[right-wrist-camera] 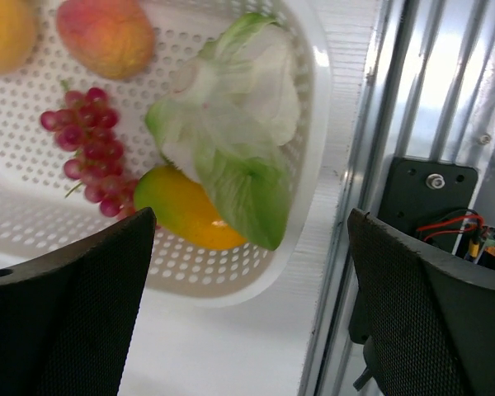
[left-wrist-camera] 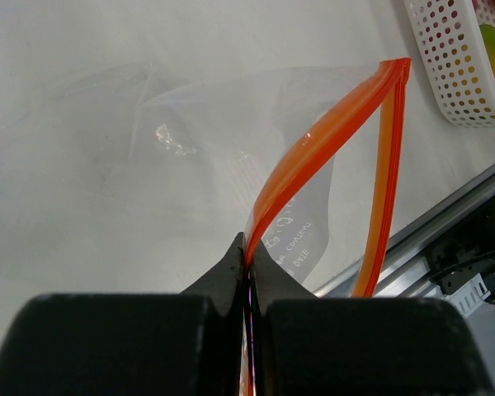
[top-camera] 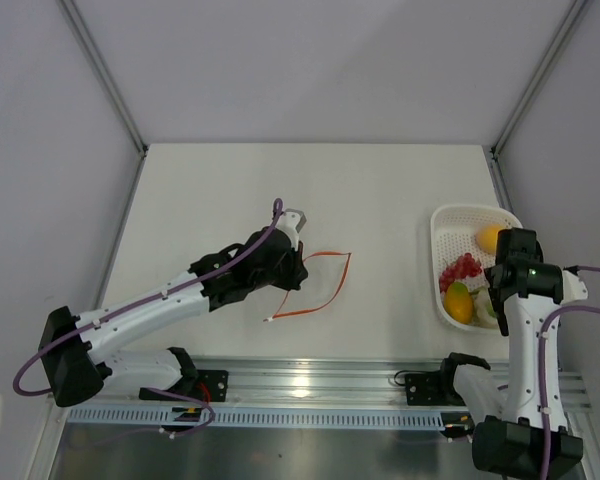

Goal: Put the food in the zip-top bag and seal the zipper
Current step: Pick up the fake vegetable from the bin.

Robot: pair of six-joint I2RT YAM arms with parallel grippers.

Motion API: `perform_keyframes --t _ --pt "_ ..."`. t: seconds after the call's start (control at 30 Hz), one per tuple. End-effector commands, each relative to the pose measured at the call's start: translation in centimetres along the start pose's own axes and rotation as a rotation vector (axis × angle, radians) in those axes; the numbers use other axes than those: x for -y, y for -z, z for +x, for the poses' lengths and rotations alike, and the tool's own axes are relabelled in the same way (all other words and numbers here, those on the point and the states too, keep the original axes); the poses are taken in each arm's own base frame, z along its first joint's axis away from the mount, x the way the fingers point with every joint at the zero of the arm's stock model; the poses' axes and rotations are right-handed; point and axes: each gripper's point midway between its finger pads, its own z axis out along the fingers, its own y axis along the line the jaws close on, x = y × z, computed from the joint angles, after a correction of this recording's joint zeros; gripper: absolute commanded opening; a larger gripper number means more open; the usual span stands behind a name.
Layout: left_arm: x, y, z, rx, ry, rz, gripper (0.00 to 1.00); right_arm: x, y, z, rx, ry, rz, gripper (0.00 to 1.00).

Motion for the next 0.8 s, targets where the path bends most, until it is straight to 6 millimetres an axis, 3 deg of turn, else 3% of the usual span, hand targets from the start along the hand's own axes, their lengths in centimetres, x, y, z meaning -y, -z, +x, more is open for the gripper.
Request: perform_keyframes --t 0.0,0.3,0.53,0.77 --pt "0.5 0.7 -0.5 0.013 0.032 0.032 0.01 2.6 -1.1 0.3 -0.004 -0.005 0.104 0.99" --pt "0.6 0.6 -0.7 0.022 0.025 0.033 0.01 1.8 -4.5 0.0 0.004 0.028 0.073 0.97" --pt "1.0 -0.3 -0.7 0.008 0.014 0.043 0.01 -0.5 -5.4 -0.3 -0.008 0.034 -0.035 0.94" --pt "0.9 -0.6 -1.1 0.013 0.000 0.036 0.01 -2.3 -6.6 0.7 -0.054 0.057 -0.090 0.93"
